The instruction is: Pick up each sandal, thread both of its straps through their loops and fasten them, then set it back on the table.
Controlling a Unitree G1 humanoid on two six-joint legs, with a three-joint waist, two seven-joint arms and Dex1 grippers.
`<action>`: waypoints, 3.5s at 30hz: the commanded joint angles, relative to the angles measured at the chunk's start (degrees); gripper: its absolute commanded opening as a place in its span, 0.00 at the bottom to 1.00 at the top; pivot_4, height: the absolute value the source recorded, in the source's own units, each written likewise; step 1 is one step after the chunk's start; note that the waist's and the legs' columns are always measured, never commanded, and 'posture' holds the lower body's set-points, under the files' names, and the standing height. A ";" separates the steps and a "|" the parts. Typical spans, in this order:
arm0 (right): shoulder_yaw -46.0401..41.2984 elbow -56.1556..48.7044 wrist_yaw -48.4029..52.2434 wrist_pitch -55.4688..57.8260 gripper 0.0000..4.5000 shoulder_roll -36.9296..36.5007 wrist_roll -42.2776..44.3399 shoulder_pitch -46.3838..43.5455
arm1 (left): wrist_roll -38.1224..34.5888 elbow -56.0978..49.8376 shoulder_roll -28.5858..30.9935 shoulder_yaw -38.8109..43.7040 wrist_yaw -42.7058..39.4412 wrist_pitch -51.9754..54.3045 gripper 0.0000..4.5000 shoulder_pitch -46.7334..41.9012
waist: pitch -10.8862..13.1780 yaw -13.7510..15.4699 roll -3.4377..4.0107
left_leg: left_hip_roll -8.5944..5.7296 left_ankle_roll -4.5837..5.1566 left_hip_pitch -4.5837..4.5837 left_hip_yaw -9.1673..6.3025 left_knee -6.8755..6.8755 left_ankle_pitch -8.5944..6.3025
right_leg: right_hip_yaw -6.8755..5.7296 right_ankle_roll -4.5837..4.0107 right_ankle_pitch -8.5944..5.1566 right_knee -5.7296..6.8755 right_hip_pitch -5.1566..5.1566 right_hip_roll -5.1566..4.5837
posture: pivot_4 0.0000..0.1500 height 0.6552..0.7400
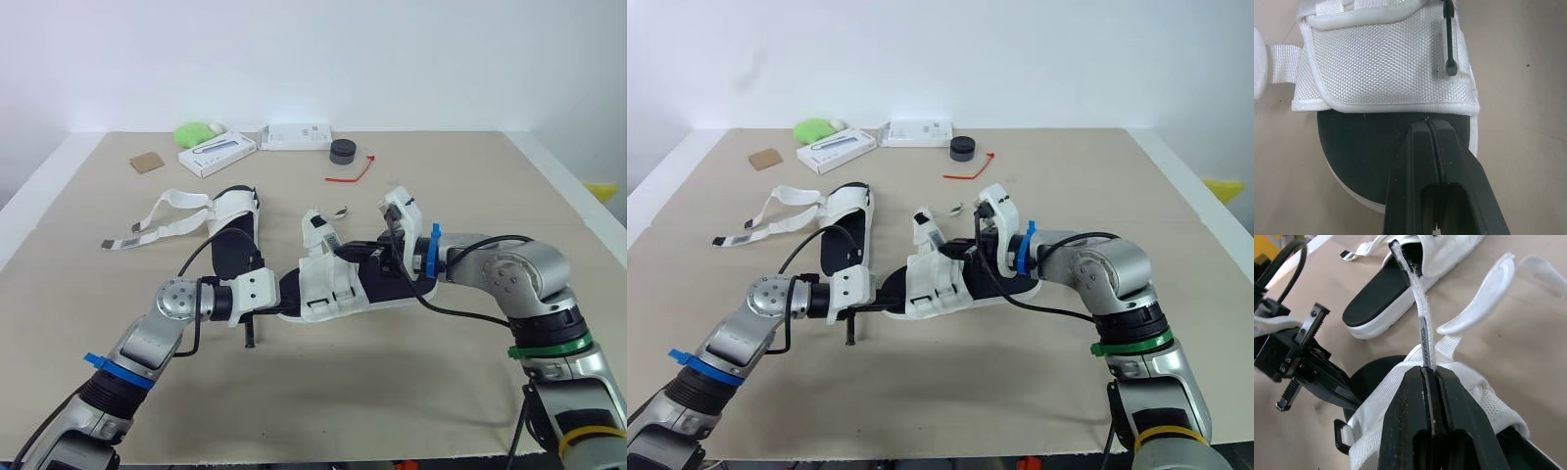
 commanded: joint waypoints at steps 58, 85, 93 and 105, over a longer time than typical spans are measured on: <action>12.13 13.54 25.55 -33.25 0.01 -2.13 -38.04 -4.26 | 4.52 7.60 1.70 -0.91 1.05 -4.11 0.00 -0.98 | 0.00 -0.01 0.04 | -0.09 -0.02 -0.02 -0.45 -0.01 -0.01 | -0.48 -0.15 -0.15 -0.12 0.13 -0.21 | 1.00 1.00; 3.66 21.62 23.01 -31.34 0.01 1.18 -37.53 -12.68 | 2.27 10.65 1.35 -0.98 -5.27 -12.57 0.00 -2.32 | 0.13 -0.14 0.23 | -0.06 -0.03 -0.23 -0.48 -0.01 -0.01 | -0.53 -0.27 -0.08 -0.04 -0.09 -0.14 | 1.00 1.00; 1.03 28.42 24.02 -14.57 0.88 6.53 -32.57 -22.73 | 2.82 10.33 1.75 -1.07 -6.23 -13.78 0.00 -1.72 | 0.14 -0.18 0.27 | -0.01 -0.06 -0.25 -0.61 -0.37 -0.04 | -0.69 -0.76 -0.04 -0.09 -0.20 -0.30 | 1.00 1.00; -11.39 49.85 13.06 12.33 0.98 13.08 -26.62 -34.82 | 3.09 8.47 1.69 -1.36 -5.94 -13.51 0.00 0.15 | 0.03 -0.15 0.47 | -0.04 -0.18 -0.67 -0.99 -0.84 -0.03 | -1.07 -1.05 -0.17 0.01 -0.70 -0.48 | 1.00 1.00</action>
